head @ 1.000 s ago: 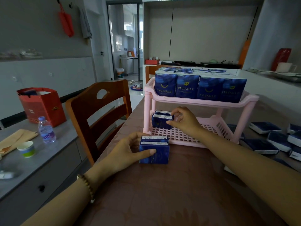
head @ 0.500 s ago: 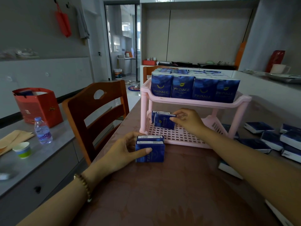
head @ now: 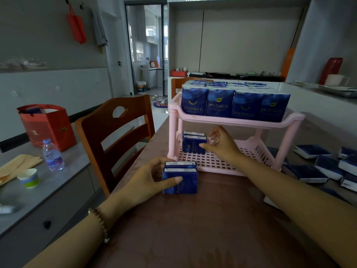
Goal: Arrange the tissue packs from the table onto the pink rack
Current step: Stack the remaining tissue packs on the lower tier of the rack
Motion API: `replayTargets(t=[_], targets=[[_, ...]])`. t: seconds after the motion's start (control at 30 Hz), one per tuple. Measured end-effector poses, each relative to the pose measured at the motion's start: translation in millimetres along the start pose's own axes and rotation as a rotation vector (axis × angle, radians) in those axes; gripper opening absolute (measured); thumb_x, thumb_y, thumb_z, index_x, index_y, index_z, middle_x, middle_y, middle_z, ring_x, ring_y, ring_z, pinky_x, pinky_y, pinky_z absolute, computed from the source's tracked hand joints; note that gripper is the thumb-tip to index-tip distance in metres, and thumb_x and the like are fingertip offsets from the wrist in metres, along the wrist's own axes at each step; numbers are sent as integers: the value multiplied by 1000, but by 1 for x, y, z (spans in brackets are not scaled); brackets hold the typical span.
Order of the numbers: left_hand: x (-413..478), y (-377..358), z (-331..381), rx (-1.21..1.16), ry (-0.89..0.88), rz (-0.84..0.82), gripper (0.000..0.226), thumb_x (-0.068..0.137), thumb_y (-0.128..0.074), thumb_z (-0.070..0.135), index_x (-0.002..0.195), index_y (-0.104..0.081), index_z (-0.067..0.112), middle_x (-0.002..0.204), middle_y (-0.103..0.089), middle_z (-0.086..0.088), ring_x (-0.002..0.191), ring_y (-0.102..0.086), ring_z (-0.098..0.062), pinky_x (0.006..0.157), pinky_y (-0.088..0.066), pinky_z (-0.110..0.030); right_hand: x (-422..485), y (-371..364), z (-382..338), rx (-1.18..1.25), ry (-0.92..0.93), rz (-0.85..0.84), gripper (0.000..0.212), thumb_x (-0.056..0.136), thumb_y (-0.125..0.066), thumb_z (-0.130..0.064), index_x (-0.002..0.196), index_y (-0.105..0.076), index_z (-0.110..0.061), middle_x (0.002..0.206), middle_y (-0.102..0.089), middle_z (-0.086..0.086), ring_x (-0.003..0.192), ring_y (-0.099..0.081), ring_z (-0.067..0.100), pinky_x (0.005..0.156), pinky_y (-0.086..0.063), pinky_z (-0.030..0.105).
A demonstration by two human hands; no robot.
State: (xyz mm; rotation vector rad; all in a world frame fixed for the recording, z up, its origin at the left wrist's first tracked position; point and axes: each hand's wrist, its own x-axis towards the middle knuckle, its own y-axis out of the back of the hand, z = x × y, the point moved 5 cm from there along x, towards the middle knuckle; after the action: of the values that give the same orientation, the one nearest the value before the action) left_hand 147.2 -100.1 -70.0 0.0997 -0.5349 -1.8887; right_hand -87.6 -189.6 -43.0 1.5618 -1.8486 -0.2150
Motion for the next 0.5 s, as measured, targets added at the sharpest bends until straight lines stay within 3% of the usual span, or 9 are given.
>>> replayTargets(t=[0.27, 0.4, 0.5], targets=[[-2, -1, 1, 3, 19, 9, 52, 70, -70, 37, 117, -53, 23, 118, -65, 6, 107, -63, -6, 92, -54, -35, -4, 4, -4, 4, 31, -2, 45, 72, -79, -20, 100, -45, -12, 104, -51, 7, 80, -52, 20, 65, -43, 23], [-1, -1, 2, -10, 14, 8, 52, 70, -70, 36, 117, -53, 22, 119, -65, 5, 107, -63, -7, 91, -54, -35, -12, 7, -10, -33, 83, -65, 41, 74, -77, -16, 102, -46, -16, 106, -49, 1, 75, -52, 18, 70, -44, 27], [-3, -2, 5, -10, 14, 16, 51, 70, -69, 35, 116, -53, 22, 118, -64, 5, 107, -63, -5, 90, -54, -31, -12, 4, -11, -43, 74, -71, 44, 74, -76, -15, 108, -49, -9, 106, -50, 1, 77, -53, 19, 73, -45, 31]])
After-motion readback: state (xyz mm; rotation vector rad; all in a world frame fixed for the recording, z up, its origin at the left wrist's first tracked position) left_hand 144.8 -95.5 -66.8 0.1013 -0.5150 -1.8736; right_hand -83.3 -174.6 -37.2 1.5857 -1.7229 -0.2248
